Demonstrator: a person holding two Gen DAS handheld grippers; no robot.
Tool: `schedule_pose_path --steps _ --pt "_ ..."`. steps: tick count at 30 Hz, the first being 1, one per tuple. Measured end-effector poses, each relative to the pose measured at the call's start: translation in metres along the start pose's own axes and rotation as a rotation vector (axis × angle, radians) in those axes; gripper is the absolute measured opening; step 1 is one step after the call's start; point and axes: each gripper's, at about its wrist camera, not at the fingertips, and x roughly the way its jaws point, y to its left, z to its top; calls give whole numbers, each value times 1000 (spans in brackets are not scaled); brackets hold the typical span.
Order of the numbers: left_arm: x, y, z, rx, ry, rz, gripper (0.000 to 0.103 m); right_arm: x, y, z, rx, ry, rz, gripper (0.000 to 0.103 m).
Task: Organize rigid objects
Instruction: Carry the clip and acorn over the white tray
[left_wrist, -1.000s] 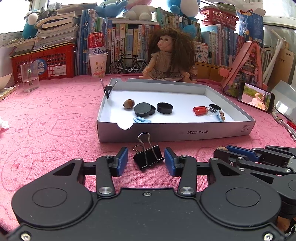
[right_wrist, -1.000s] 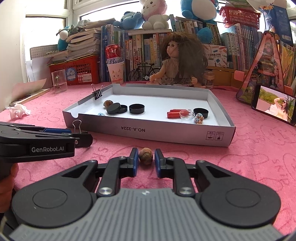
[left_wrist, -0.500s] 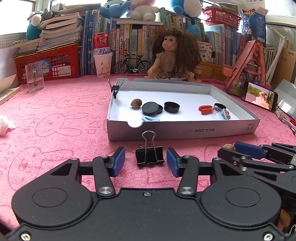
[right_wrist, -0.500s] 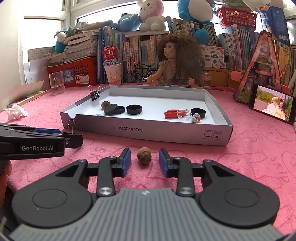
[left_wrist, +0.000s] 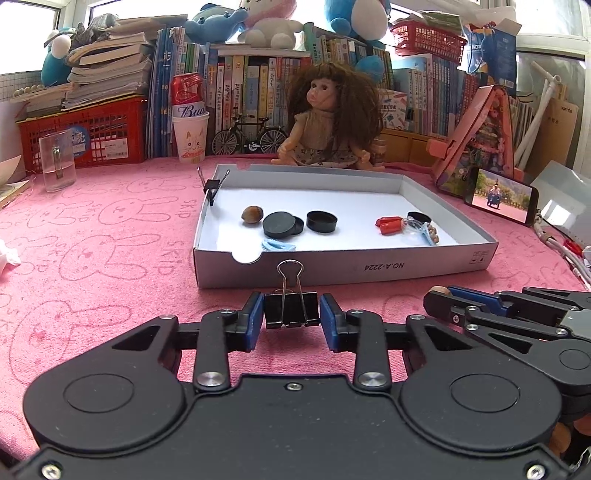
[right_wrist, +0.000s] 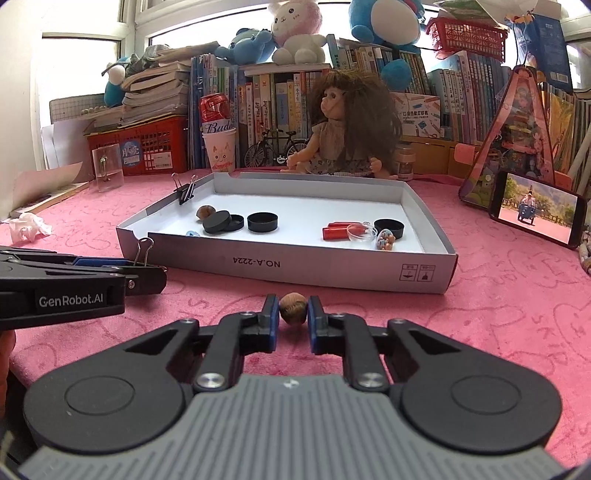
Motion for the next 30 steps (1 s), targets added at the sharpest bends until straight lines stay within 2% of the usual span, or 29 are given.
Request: schedule_pose_path --steps 9,18,30 --pt "-11 -7 15 7 -48 -23 31 -7 -2 17 2 -49 -4 20" --pt "-6 -6 37 8 -84 -24 31 -7 -6 31 0 -82 -23 20" --pt "22 -1 53 -10 -67 -17 31 6 -14 45 14 -89 -36 20"
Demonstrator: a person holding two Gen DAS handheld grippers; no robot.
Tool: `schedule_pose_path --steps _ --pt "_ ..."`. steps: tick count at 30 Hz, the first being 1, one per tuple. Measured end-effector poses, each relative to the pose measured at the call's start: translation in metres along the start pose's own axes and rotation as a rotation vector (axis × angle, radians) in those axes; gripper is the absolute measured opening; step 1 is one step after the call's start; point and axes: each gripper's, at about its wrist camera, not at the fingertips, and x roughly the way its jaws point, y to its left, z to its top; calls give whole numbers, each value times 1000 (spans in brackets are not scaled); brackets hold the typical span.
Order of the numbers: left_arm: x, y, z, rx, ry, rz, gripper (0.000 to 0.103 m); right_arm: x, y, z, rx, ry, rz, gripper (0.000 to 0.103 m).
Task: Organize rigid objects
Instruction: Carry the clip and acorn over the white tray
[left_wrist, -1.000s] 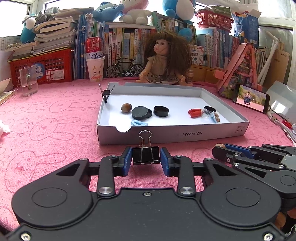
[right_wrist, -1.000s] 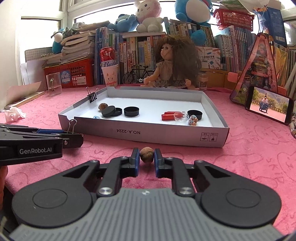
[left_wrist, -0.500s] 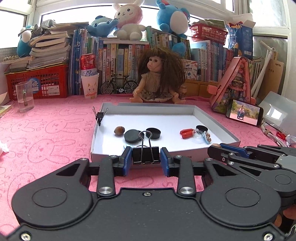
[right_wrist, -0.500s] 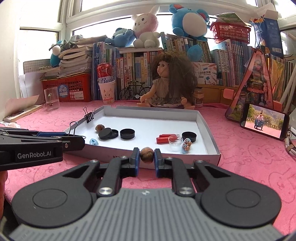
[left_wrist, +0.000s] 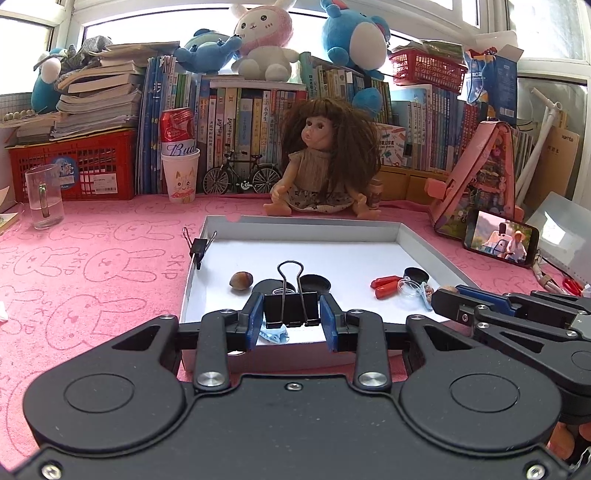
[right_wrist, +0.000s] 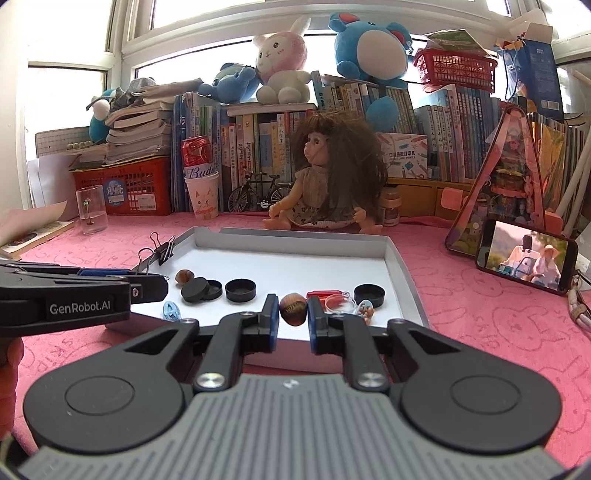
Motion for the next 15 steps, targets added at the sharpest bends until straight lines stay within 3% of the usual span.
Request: schedule_pose_path --steps 15 --pt "30 6 5 -26 35 -5 31 24 -8 5 17 27 -29 20"
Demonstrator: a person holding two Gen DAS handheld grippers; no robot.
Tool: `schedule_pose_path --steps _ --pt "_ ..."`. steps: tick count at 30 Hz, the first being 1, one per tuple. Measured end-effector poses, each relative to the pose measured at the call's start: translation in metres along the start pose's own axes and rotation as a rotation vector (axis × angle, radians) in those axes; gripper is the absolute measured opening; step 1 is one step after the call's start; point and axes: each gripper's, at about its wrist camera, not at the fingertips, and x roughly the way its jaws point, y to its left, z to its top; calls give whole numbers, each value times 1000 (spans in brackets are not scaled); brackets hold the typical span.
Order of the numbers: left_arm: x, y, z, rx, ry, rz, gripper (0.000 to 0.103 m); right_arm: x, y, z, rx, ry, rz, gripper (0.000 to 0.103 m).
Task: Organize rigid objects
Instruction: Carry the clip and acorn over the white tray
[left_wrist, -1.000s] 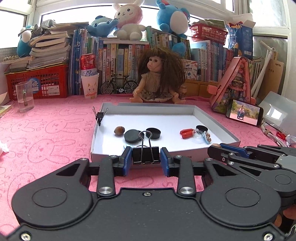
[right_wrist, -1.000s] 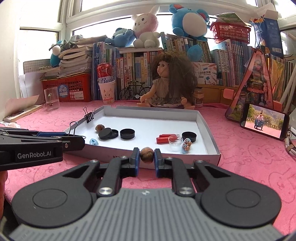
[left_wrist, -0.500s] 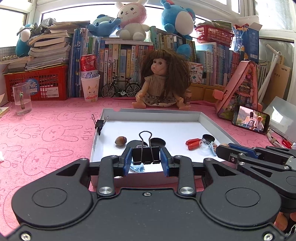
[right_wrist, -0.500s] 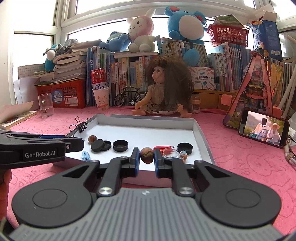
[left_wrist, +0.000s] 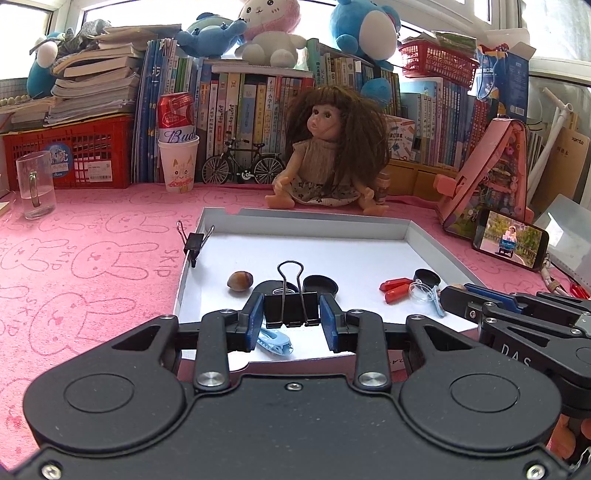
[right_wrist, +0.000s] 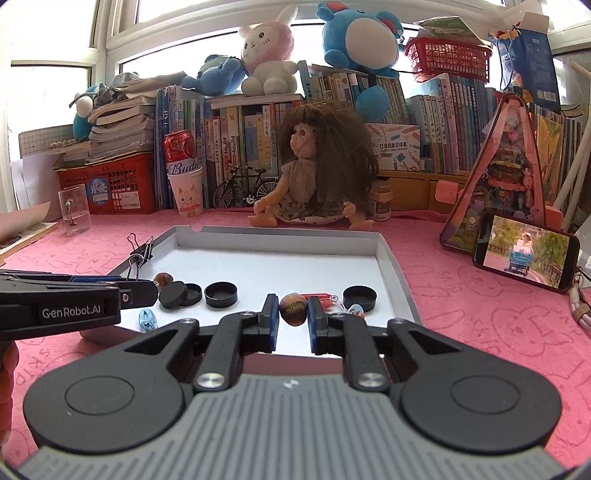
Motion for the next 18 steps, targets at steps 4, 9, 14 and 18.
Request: schedule_pose_path --steps 4,9,14,18 --pt "6 -1 -1 0 8 2 31 8 -2 0 10 12 -6 20" --pt "12 1 1 -6 14 0 31 15 -6 0 16 24 -11 20" --pt "19 3 7 -2 11 -1 31 23 -11 5 27 28 -13 20" --pt "31 9 30 -2 -1 -14 31 38 -17 21 5 34 -9 20"
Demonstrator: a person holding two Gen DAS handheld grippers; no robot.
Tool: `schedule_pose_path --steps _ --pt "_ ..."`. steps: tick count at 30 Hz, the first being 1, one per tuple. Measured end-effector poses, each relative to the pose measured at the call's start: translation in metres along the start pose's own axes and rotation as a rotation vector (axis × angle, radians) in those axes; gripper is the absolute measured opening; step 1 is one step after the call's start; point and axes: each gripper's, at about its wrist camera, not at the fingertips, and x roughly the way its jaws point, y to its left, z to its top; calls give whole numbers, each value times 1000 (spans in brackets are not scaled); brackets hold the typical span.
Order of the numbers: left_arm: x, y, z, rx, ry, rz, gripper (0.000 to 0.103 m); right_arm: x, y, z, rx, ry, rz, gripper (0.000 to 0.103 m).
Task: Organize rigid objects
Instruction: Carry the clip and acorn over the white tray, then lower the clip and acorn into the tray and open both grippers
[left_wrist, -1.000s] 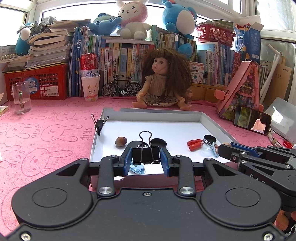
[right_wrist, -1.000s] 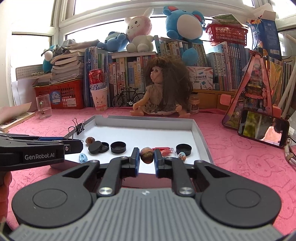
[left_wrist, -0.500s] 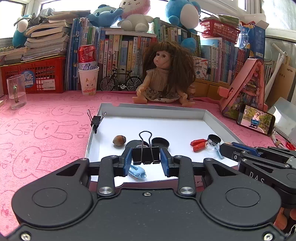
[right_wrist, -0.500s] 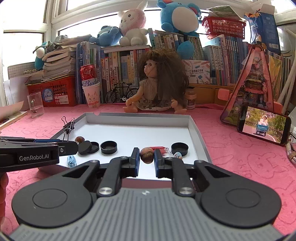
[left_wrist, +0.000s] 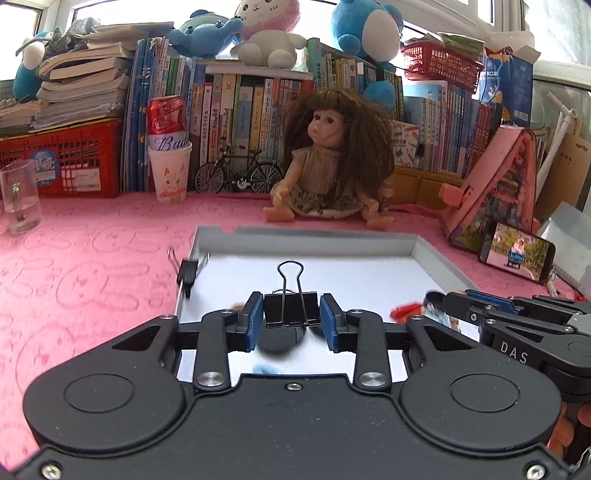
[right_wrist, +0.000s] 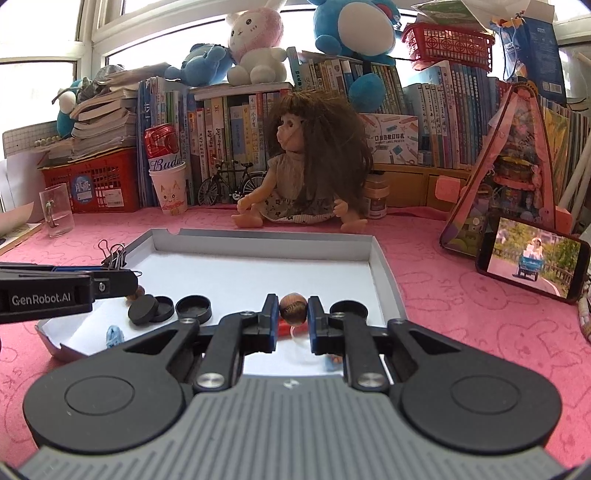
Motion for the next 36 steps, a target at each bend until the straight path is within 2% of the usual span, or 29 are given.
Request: schedule_pose_path --steps 6,10,14,36 --pt "34 10 29 -12 28 -2 31 26 -15 24 48 18 19 20" --pt "60 16 32 -54 74 26 31 44 -21 28 86 36 38 20" --pt "76 13 30 -48 89 53 31 57 -20 28 76 40 27 20" --pt "98 4 28 -3 168 76 31 84 -16 19 72 129 -15 20"
